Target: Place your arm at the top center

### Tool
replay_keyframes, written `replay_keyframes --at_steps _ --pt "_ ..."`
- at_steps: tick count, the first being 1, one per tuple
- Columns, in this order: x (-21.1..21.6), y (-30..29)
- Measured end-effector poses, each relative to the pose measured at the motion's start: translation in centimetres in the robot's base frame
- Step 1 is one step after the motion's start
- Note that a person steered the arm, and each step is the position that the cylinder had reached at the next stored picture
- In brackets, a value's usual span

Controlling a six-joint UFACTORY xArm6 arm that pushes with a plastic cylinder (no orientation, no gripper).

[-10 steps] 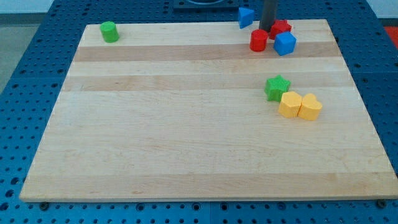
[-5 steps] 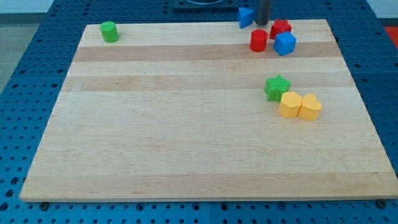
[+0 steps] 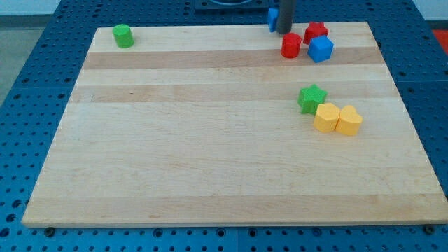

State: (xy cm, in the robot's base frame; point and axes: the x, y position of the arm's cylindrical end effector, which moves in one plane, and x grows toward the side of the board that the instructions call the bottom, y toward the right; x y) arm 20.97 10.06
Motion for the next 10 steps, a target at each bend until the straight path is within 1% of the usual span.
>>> replay_keyframes --at_steps 5,7,10 --pt "0.3 -7.7" --pt "-1.6 -7.9" --pt "-1.6 -7.4"
